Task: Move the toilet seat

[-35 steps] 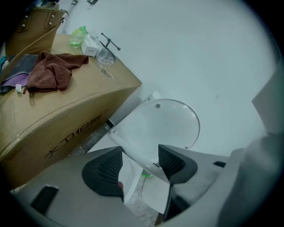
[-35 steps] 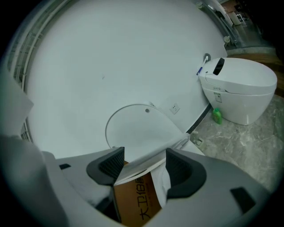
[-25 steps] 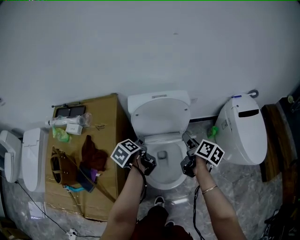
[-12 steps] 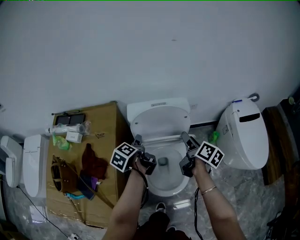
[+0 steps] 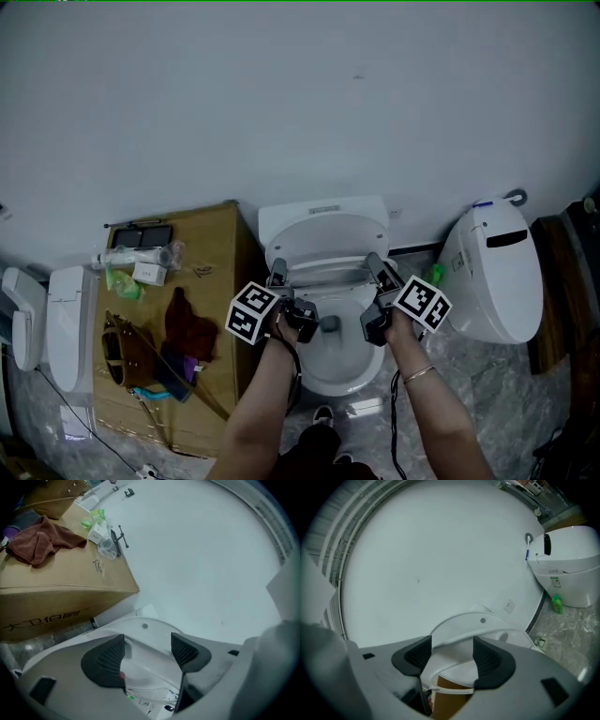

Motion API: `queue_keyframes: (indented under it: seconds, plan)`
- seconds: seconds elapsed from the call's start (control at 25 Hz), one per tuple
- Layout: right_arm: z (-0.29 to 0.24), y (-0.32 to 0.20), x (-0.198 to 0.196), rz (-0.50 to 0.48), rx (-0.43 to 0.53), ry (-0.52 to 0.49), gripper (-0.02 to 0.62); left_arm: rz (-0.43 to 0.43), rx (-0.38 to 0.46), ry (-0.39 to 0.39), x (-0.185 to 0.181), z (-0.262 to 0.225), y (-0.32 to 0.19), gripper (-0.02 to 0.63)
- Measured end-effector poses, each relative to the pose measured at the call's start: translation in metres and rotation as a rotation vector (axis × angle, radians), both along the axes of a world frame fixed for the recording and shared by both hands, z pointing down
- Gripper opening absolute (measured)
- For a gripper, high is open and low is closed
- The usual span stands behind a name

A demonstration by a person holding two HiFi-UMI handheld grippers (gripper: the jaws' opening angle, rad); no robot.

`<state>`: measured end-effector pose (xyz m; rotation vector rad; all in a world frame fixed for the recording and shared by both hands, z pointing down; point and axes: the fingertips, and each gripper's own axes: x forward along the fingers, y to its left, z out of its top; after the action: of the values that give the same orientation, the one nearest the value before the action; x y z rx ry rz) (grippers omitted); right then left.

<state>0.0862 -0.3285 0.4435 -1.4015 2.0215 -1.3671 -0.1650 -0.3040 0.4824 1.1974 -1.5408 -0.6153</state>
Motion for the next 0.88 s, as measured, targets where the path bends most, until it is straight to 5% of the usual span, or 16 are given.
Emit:
queue_keyframes:
  seconds: [0.64, 0.88]
  plan:
    - [0.005, -0.037, -0.002, 0.057, 0.019, -0.078, 0.281, 0.000, 0.092, -0.015, -0.007, -0.007, -0.036, 0.291]
    - [0.010, -0.047, -0.008, 0.027, 0.017, -0.031, 0.281, -0.017, 0.128, -0.024, -0.008, -0.007, -0.047, 0.291]
